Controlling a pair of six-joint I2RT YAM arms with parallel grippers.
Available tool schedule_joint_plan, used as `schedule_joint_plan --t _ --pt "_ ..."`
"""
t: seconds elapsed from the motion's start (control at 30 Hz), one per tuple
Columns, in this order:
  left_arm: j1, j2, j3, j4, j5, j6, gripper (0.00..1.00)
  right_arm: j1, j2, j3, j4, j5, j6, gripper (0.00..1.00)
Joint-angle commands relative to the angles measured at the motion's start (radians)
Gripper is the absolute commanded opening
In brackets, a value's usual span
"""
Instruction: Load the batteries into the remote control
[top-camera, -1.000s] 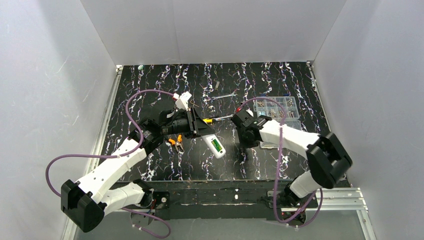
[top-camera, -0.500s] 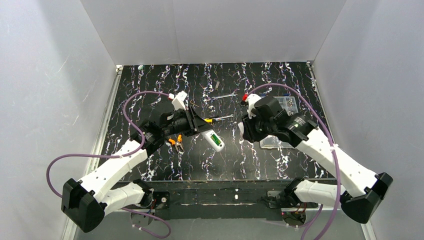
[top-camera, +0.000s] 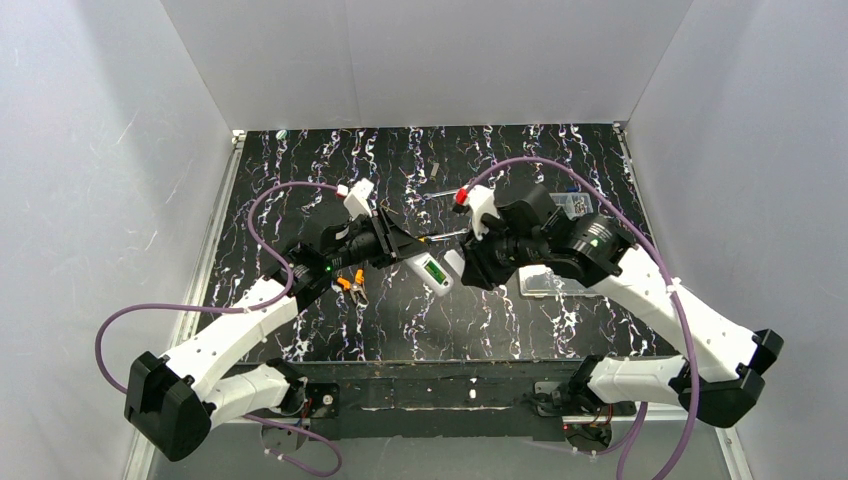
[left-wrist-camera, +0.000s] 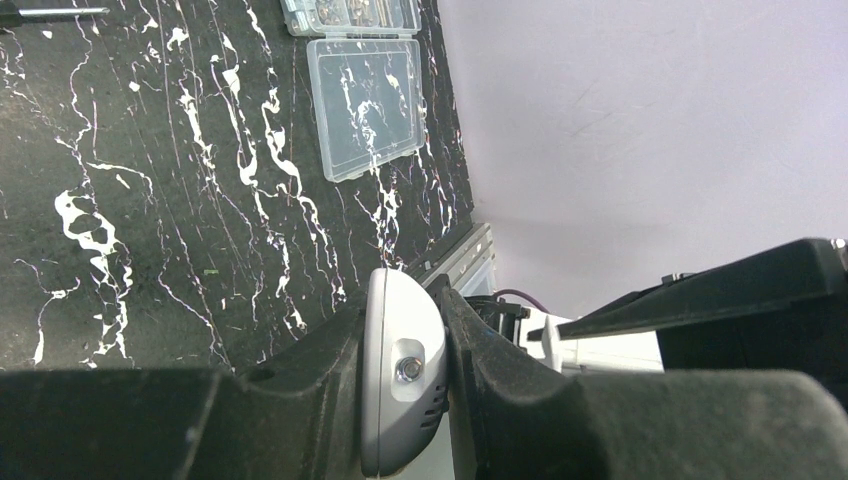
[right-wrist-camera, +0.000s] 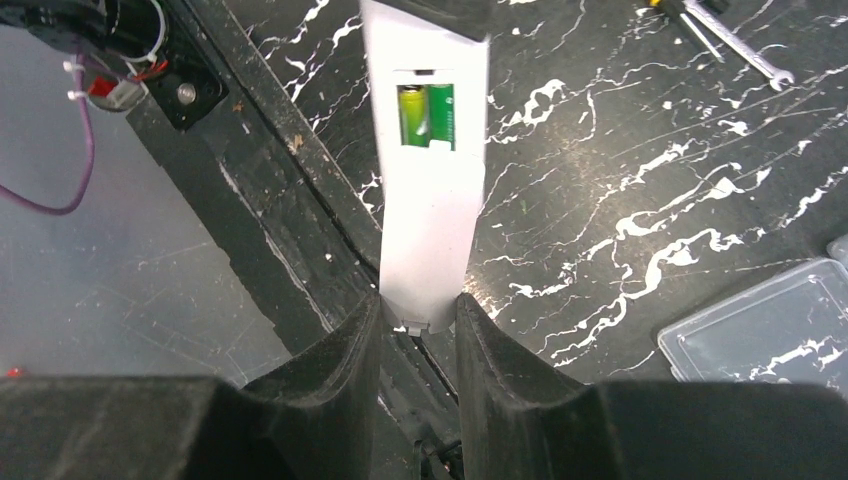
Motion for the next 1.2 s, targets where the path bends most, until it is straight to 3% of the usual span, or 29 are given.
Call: schedule_joint_plan --t 0.0,0.3,1.17 --pt "0.006 -0.011 -0.003 0.072 -0.001 -0.037 0.0 0.037 0.041 0.06 -0.01 -0.007 -0.037 0.29" --pt "0.005 0.013 0.012 0.099 0.06 -0.088 0.0 0.065 0.092 0.101 -0.011 0.065 -0.082 0.29" --pt "0.006 -0.007 0.001 0.083 0.068 -0.09 0.0 0.076 0.165 0.119 -0.037 0.064 -0.097 0.29"
